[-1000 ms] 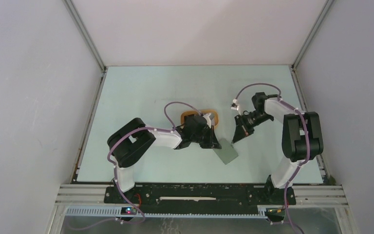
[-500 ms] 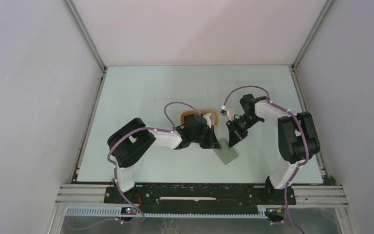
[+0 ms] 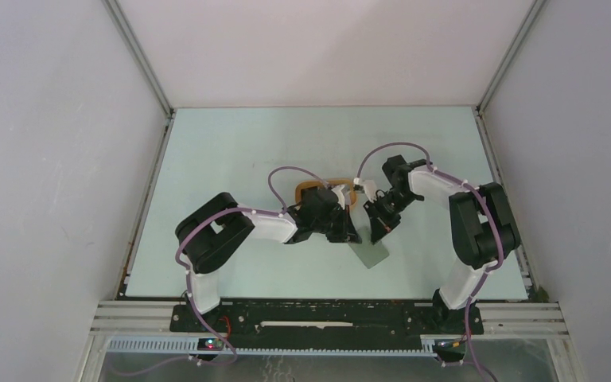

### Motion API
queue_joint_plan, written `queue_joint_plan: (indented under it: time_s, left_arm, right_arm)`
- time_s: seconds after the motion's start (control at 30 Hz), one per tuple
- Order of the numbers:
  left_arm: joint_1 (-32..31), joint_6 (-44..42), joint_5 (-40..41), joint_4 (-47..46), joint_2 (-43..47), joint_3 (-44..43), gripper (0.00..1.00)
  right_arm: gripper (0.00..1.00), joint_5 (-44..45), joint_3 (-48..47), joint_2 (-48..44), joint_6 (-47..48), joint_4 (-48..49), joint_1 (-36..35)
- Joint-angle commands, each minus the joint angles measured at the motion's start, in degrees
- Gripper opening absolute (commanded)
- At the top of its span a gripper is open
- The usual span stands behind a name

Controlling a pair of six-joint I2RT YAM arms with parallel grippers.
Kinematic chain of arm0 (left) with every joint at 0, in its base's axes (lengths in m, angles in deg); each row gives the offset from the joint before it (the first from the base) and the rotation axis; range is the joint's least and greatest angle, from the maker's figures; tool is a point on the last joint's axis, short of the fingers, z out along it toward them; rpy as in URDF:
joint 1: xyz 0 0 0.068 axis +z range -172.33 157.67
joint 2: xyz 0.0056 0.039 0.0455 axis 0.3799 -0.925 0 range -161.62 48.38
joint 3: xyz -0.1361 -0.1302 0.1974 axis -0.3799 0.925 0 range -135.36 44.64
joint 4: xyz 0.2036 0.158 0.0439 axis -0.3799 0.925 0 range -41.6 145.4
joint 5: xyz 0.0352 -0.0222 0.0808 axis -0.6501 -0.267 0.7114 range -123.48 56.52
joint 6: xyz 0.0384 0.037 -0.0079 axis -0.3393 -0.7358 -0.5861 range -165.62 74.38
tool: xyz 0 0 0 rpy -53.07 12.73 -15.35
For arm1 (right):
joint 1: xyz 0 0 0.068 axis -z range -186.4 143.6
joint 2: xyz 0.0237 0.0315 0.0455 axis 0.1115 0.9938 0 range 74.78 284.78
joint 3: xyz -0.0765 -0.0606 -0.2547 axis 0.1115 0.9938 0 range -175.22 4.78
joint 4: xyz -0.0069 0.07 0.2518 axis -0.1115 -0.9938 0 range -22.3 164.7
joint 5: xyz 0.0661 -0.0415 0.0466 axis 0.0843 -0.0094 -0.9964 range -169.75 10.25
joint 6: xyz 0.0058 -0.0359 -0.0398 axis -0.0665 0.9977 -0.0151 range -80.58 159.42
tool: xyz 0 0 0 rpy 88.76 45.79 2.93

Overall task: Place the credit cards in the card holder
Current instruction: Close the card holder at the center of the board.

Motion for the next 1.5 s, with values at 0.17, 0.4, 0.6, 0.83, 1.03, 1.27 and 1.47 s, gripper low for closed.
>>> queue_joint_plan:
  time_s: [0.17, 0.4, 0.6, 0.83, 1.03, 1.27, 1.47]
  left_arm:
    - [-0.4, 0.5, -0.7, -0.5, 0.5, -0.1, 0.0]
    - [-0.4, 0.5, -0.8, -0.6, 0.5, 0.0, 0.0]
    - [-0.4, 0.6, -0.9, -0.8, 0.3, -0.1, 0.0]
    - [-0.4, 0.6, -1.1, -0.9, 0.0, -0.3, 0.0]
    - [-0.4, 0.6, -1.3, -1.0, -0.1, -0.4, 0.0]
    - [-0.4, 0.7, -1.3, -1.2, -0.2, -0.2, 0.0]
    - [-0.4, 0.8, -1.4, -1.2, -0.2, -0.2, 0.0]
  right_arm:
    - [0.0, 3.0, 0.6, -0.6, -1.5, 2.0, -2.3]
    - [0.0, 3.5, 0.6, -0.8, -2.1, 2.8, -3.5]
    - [0.0, 3.6, 0.8, -1.3, -2.7, 3.3, -4.3]
    - [0.0, 2.9, 0.9, -2.4, -3.2, 4.2, -4.5]
    - [0.0, 2.4, 1.1, -2.5, -3.4, 4.4, -4.7]
    - [0.0, 3.1, 1.2, -3.0, -4.4, 5.7, -5.1]
    - [0.0, 3.3, 1.4, -2.3, -4.2, 5.5, -6.0]
